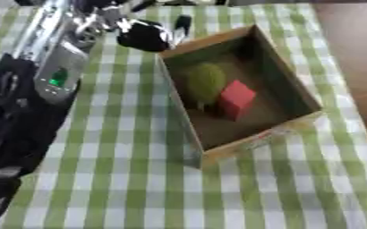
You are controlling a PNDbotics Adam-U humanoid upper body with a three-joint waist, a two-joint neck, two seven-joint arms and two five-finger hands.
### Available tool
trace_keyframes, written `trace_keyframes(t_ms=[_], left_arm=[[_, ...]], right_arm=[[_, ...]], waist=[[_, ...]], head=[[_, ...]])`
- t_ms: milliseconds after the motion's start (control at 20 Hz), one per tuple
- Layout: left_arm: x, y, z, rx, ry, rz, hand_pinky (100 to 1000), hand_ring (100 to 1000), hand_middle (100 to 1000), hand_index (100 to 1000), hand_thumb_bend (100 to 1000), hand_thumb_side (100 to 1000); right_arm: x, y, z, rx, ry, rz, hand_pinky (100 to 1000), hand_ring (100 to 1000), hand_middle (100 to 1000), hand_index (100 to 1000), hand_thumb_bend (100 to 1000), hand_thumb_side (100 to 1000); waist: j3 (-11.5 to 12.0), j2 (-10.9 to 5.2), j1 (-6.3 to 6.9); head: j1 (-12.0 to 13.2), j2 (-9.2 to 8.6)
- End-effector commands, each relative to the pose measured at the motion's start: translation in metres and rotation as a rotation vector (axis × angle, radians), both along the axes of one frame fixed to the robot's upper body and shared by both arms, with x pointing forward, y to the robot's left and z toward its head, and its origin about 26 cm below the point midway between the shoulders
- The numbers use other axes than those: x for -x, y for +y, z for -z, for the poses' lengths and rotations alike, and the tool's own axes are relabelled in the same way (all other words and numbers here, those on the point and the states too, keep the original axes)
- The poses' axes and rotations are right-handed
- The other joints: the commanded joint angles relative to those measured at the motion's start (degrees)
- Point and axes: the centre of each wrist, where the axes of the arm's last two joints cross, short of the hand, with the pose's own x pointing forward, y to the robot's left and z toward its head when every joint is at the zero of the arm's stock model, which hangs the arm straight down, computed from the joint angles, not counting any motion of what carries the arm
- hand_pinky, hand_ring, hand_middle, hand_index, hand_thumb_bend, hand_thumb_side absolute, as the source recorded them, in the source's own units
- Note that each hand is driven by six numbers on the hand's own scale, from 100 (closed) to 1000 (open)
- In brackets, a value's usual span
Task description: Pick up objects on the table and place them in the box.
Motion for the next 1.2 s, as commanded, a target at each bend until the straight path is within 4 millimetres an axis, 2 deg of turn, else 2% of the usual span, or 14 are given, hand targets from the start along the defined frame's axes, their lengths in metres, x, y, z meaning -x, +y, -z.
trace_keyframes(t_ms=[50,150,300,550,750,900,1050,1200], left_arm=[[0.018,0.018,-0.021,0.09,-0.092,0.006,698,771,789,875,100,544],[0.026,0.038,-0.022,0.152,-0.112,-0.027,676,753,773,862,100,560],[0.04,0.074,-0.027,0.241,-0.155,-0.097,677,753,771,861,100,558],[0.069,0.119,-0.029,0.362,-0.25,-0.138,694,765,779,860,100,592],[0.083,0.145,-0.017,0.463,-0.294,-0.13,705,767,778,858,100,598],[0.082,0.153,-0.001,0.532,-0.29,-0.093,707,768,777,855,100,606],[0.081,0.153,0.007,0.604,-0.308,-0.027,719,767,770,848,100,618],[0.08,0.151,0.011,0.673,-0.335,0.047,732,773,773,847,100,582]], right_arm=[[0.006,-0.004,-0.011,0.028,-0.039,0.025,861,611,517,782,100,195],[0.007,-0.009,-0.009,0.032,-0.032,0.051,860,608,517,782,100,186],[0.008,-0.012,-0.006,0.031,-0.03,0.072,857,608,516,782,100,188],[0.008,-0.013,-0.005,0.031,-0.029,0.08,860,611,517,784,100,209],[0.007,-0.013,-0.003,0.029,-0.023,0.083,864,612,515,786,100,242],[0.007,-0.013,0.0,0.025,-0.013,0.088,865,617,517,786,100,263],[0.007,-0.013,0.002,0.023,-0.01,0.092,868,623,528,788,100,285],[0.006,-0.011,0.003,0.023,-0.005,0.086,873,638,546,790,100,325]], waist=[[0.1,-1.49,0.01],[1.9,-1.89,-0.14],[3.1,-2.11,-0.4],[3.7,-1.76,-0.68],[3.8,-1.29,-1.06],[3.6,-0.98,-1.59],[3.6,-0.7,-2.12],[3.7,-0.35,-2.5]], head=[[-0.5,0.11],[-2.2,0.42],[-2.9,0.59],[-1.9,0.16],[-1.2,-0.62],[-1.2,-1.15],[-1.1,-1.83],[-0.8,-2.87]])
